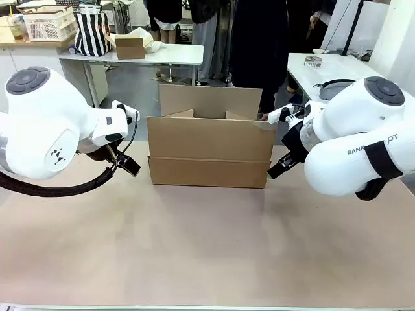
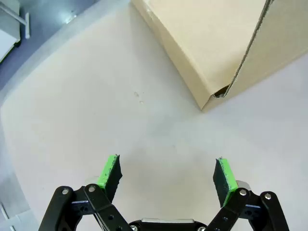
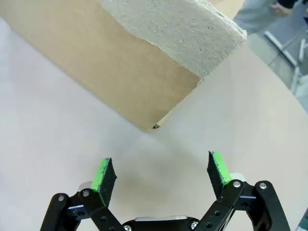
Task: Pack the gift set into the box.
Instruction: Place both hands on the side flaps of the Package Box and spread them outward.
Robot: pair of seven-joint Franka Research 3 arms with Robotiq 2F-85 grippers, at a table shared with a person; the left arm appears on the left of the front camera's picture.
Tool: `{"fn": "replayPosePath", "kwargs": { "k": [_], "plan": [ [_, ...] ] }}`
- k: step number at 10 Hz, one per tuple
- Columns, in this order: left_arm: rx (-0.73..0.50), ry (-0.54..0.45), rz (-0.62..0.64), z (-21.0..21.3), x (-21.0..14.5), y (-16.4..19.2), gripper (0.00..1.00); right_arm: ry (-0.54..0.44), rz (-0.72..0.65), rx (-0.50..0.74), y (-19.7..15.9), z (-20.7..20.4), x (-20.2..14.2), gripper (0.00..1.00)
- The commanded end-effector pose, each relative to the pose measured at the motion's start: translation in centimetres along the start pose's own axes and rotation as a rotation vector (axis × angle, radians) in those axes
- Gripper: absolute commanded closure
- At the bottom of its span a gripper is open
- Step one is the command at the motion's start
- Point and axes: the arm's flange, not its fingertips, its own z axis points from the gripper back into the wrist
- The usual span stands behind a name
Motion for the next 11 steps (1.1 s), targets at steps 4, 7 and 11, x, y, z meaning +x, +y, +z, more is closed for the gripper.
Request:
{"fn": "replayPosePath", "kwargs": {
  "k": [4,7,11],
  "plan": [
    [0.000,0.000,0.000,0.01,0.00,0.00,0.00,0.000,0.000,0.000,0.00,0.01,0.01,0.00],
    [0.000,0.000,0.000,0.01,0.00,0.00,0.00,0.000,0.000,0.000,0.00,0.01,0.01,0.00],
    [0.000,0.000,0.000,0.01,0.00,0.00,0.00,0.000,0.000,0.000,0.00,0.01,0.01,0.00]
  ]
}}
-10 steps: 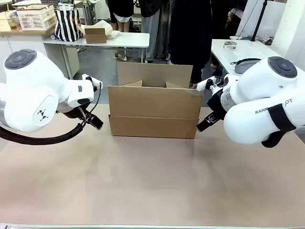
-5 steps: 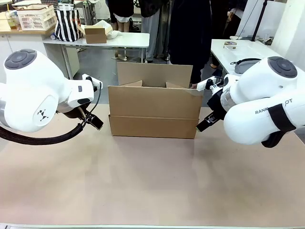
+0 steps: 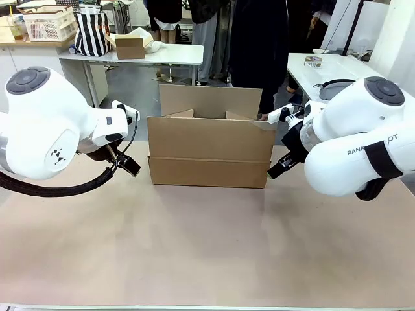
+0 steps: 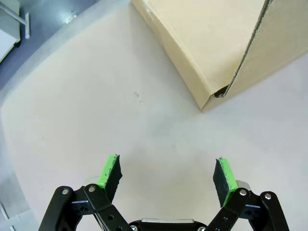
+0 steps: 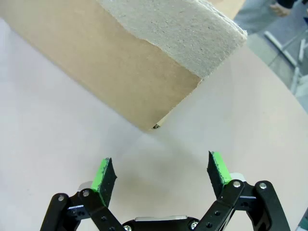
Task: Pack the gift set into the box.
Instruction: Place both hands on the side flaps of the Package Box and spread them outward.
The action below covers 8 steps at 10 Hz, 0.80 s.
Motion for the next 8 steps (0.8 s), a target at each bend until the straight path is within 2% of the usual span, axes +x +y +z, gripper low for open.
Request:
{"fn": "replayPosePath", "kwargs": {
  "k": [1,3,4,5,6,8],
  "plan": [
    [0.000,0.000,0.000,0.0,0.0,0.0,0.00,0.000,0.000,0.000,0.0,0.0,0.0,0.00],
    [0.000,0.000,0.000,0.0,0.0,0.0,0.00,0.000,0.000,0.000,0.0,0.0,0.0,0.00],
    [-0.075,0.035,-0.006,2.5,0.9,-0.2,0.00,0.053,-0.018,0.071,-0.4,2.6,0.1,0.00],
    [-0.058,0.155,0.091,7.0,2.3,-1.0,0.00,0.061,-0.060,0.082,-0.6,7.9,0.0,0.00],
    [-0.061,0.118,0.073,11.5,2.5,-1.8,0.00,0.053,-0.067,0.081,-0.8,12.8,-1.0,0.00],
    [-0.089,0.042,-0.059,19.1,0.4,-3.4,0.00,-0.019,-0.034,0.009,-0.5,20.4,-5.4,0.00]
  ]
}}
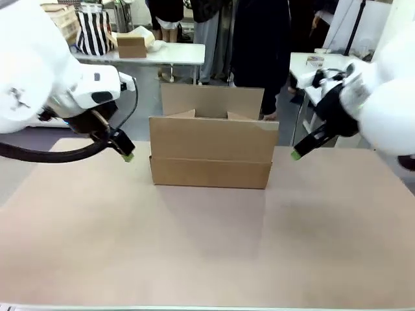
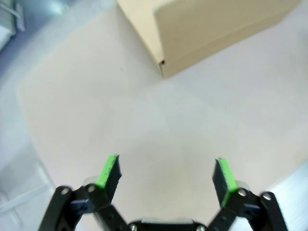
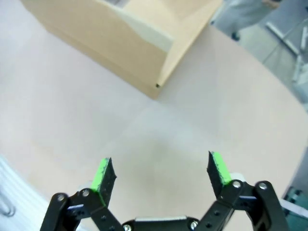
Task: Pack the gift set into the box.
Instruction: Place both hands on the side flaps of the Package Box and spread them outward.
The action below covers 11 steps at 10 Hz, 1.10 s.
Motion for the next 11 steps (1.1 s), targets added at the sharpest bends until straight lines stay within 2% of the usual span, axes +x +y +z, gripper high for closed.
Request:
{"fn": "replayPosePath", "kwargs": {
  "k": [1,2,3,4,5,6,7,9,10,11],
  "plan": [
    [-0.028,-0.065,-0.098,6.2,-3.5,-1.9,0.00,-0.066,0.041,-0.078,1.1,7.3,-9.0,0.00],
    [0.048,-0.105,-0.067,7.3,-5.1,-2.9,0.00,-0.106,0.040,-0.125,1.8,8.9,-11.2,0.00],
    [0.221,-0.170,0.009,5.9,-5.3,-2.7,0.00,-0.138,0.018,-0.225,2.3,7.5,-11.2,0.00],
    [0.014,-0.071,-0.065,8.0,-2.2,-2.3,0.00,-0.074,0.010,-0.071,0.1,9.8,-2.9,0.00],
    [0.079,-0.123,-0.055,10.1,-2.5,-2.8,0.00,-0.118,0.018,-0.129,0.5,13.0,-4.1,0.00],
    [-0.230,-0.171,-0.115,9.6,-2.7,-1.7,0.00,-0.134,-0.089,0.041,-0.9,12.1,-4.3,0.00],
    [-0.479,-0.241,-0.124,10.4,-4.5,0.3,0.00,-0.205,-0.208,0.230,-2.9,12.5,-6.0,0.00],
    [-0.987,-0.512,-0.074,10.9,-8.9,5.2,0.00,-0.235,-0.596,0.693,-6.9,12.6,-9.2,0.00],
    [-1.093,-0.615,-0.018,10.2,-10.4,6.6,0.00,-0.258,-0.696,0.850,-8.7,12.0,-10.5,0.00],
    [-1.158,-0.689,0.025,9.4,-11.6,7.4,0.00,-0.295,-0.768,0.955,-10.1,11.4,-11.7,0.00]
  ]
}}
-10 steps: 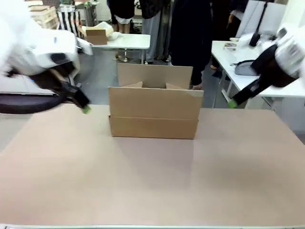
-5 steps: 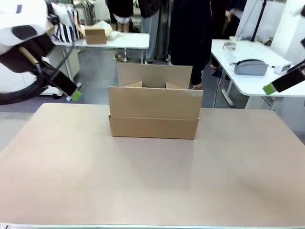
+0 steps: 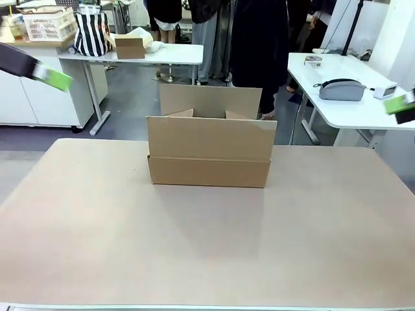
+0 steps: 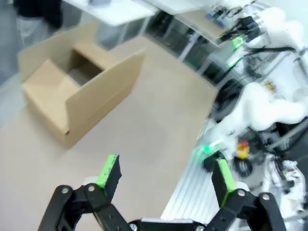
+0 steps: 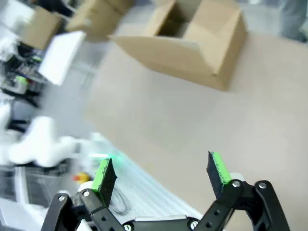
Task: Pack the gift set into the box.
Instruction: Place both hands on the side flaps of the Package Box and spread them outward.
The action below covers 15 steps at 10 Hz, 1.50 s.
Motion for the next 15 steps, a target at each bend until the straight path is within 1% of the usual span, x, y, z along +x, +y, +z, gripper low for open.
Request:
{"fn": "replayPosePath", "kwargs": {
  "k": [1,2,3,4,5,6,12,13,14,15],
  "plan": [
    [-0.393,-0.272,0.196,-1.1,-7.3,0.3,0.00,-0.157,-0.424,0.386,-3.3,1.0,-1.3,0.00],
    [-0.347,-0.375,0.277,-0.6,-8.2,1.0,0.00,-0.254,-0.503,0.429,-5.0,1.2,-1.6,0.00],
    [-0.347,-0.404,0.296,-0.2,-9.0,1.1,0.00,-0.310,-0.565,0.463,-6.3,1.0,-1.8,0.00],
    [-0.321,-0.389,0.312,-0.1,-9.1,1.1,0.00,-0.324,-0.586,0.491,-7.0,0.8,-1.7,0.00],
    [-0.245,-0.341,0.381,-0.1,-8.9,1.2,0.00,-0.305,-0.584,0.454,-7.2,0.4,-1.5,0.00],
    [-0.360,-0.397,0.271,4.8,-3.1,4.8,0.00,-0.232,-0.483,0.428,-7.5,3.3,-0.5,0.00],
    [-0.360,-0.397,0.271,4.8,-3.1,4.8,0.00,-0.232,-0.483,0.428,-7.5,3.3,-0.5,0.00],
    [-0.363,-0.383,0.297,4.9,-3.4,4.7,0.00,-0.232,-0.483,0.428,-7.5,3.3,-0.5,0.00],
    [-0.267,-0.292,0.356,3.8,-0.7,4.6,0.00,-0.232,-0.483,0.428,-7.5,3.3,-0.5,0.00],
    [-0.150,-0.168,0.432,2.2,2.8,5.0,0.00,-0.232,-0.483,0.428,-7.5,3.3,-0.5,0.00]
  ]
}}
